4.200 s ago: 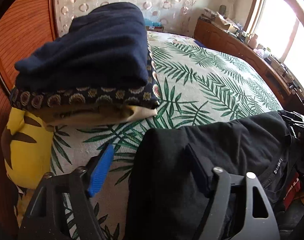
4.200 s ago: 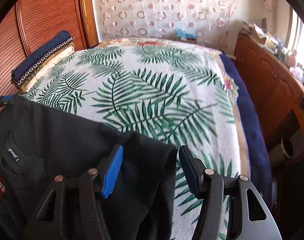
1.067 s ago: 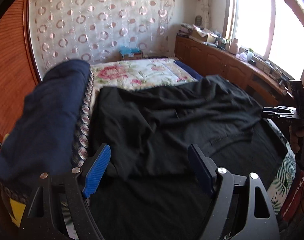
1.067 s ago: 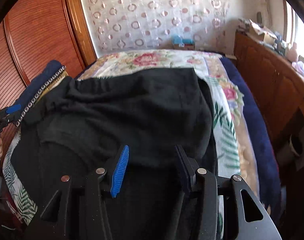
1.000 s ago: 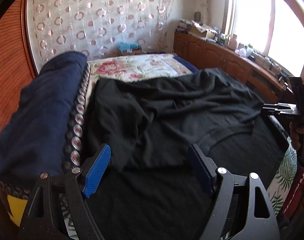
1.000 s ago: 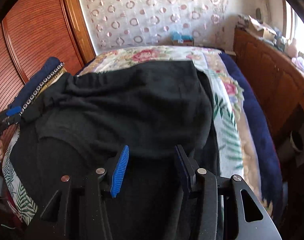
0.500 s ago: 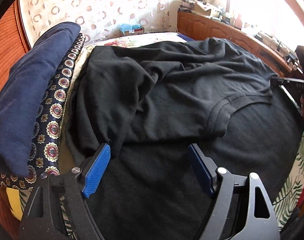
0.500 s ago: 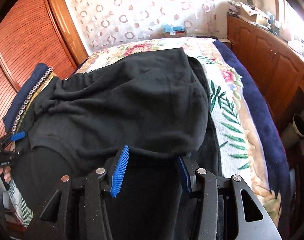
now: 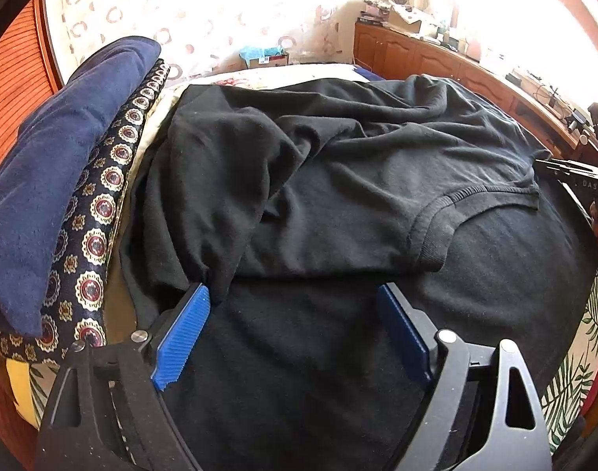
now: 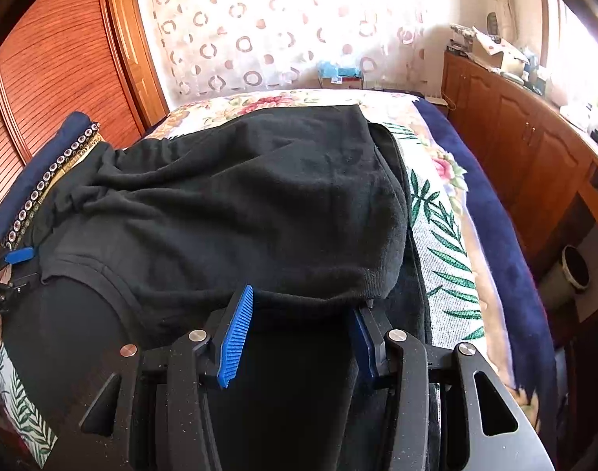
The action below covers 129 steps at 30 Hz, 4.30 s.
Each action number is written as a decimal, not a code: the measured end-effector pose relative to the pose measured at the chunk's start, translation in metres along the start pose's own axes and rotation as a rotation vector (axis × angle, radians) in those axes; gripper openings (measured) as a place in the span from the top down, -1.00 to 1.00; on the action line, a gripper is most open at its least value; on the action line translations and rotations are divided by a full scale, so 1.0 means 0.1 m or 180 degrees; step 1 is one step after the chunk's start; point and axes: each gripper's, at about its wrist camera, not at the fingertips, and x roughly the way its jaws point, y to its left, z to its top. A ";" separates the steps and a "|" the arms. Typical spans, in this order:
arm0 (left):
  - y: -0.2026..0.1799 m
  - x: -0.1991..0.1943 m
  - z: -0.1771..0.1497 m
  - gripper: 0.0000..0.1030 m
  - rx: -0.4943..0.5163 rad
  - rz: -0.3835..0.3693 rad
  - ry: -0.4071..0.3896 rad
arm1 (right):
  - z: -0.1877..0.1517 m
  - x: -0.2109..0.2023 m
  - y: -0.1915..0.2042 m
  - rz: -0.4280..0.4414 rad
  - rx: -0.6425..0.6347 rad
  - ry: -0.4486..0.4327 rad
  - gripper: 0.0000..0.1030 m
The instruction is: Fold small clothes
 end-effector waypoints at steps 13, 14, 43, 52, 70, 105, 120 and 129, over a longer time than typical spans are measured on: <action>0.32 -0.33 -0.13 -0.12 -0.0922 -0.0021 -0.0301 | 0.08 0.42 0.12 -0.0066 -0.0064 0.0016 0.05; 0.33 -0.34 -0.12 -0.11 -0.0901 0.0050 -0.0317 | 0.08 0.42 0.13 -0.0071 -0.0069 0.0017 0.05; 0.37 -0.58 0.14 0.86 -0.0712 0.0042 -0.0706 | 0.22 0.37 0.08 0.0030 -0.0137 -0.0258 0.94; 0.33 -1.18 0.08 0.87 -0.0678 -0.0096 -0.1045 | 0.21 -0.29 0.10 0.0172 -0.0180 -0.0761 0.95; 0.38 -1.19 -0.53 0.87 -0.0743 0.0001 -0.0725 | -0.52 -0.69 -0.11 0.0212 -0.0117 -0.0611 0.95; 0.23 -1.07 -0.65 -0.54 -0.0621 0.0176 -0.0646 | -0.84 -0.60 -0.06 -0.0110 -0.0221 -0.0493 0.32; 0.14 -0.96 -0.68 -0.54 -0.0590 0.0210 -0.0553 | -0.87 -0.35 0.35 0.0248 -0.0381 -0.0354 0.10; 0.18 -0.89 -0.69 -0.54 -0.0610 0.0241 -0.0495 | -0.70 0.12 0.92 0.0315 -0.0700 -0.0228 0.08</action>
